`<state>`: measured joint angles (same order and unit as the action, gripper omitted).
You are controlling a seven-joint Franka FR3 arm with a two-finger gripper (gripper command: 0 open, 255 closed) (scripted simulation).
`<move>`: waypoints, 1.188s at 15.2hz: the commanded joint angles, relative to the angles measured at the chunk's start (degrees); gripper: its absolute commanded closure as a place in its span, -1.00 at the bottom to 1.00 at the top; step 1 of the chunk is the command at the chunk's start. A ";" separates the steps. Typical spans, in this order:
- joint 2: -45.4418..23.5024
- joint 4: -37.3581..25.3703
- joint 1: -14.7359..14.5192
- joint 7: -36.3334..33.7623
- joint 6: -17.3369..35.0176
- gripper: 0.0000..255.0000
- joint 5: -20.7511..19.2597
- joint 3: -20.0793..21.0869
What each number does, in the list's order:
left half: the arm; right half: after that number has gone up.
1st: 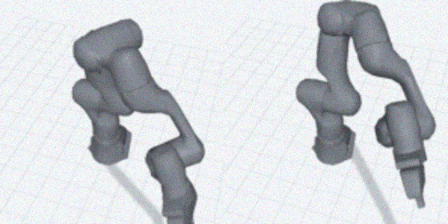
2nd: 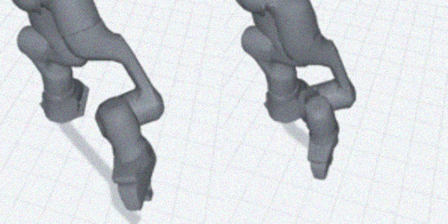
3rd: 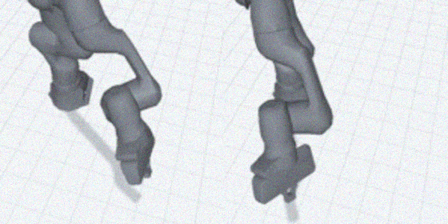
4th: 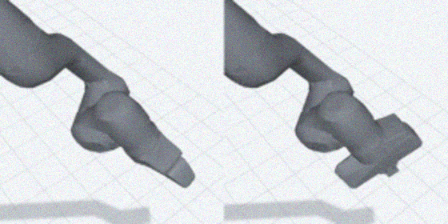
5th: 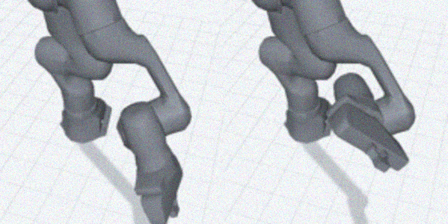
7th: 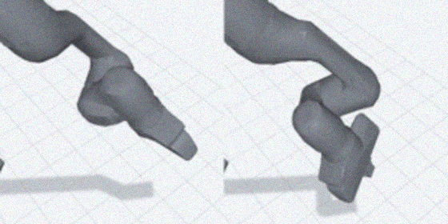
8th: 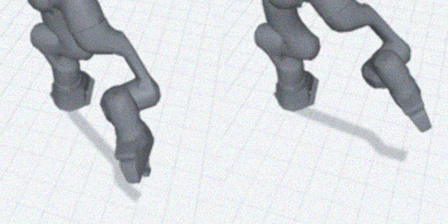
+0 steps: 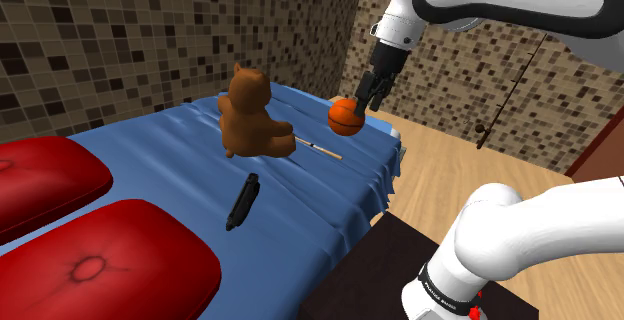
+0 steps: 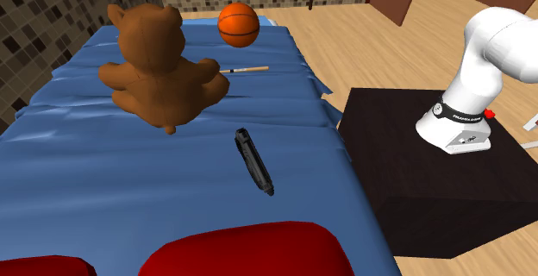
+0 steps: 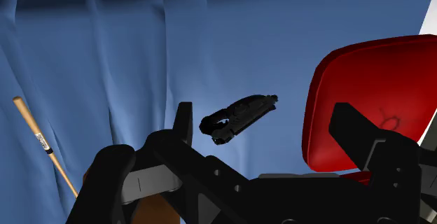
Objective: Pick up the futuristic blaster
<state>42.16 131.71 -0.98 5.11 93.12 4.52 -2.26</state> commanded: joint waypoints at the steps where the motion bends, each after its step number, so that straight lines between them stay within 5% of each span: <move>1: 0.00 0.00 0.00 0.00 0.00 -1.00 0.00 0.00; 9: -6.16 7.10 1.37 -17.22 14.42 -1.00 3.51 9.74; 18: -21.61 6.96 4.17 -37.74 30.27 -1.00 2.89 20.17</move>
<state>22.34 138.68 2.80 -30.01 121.48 7.76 16.79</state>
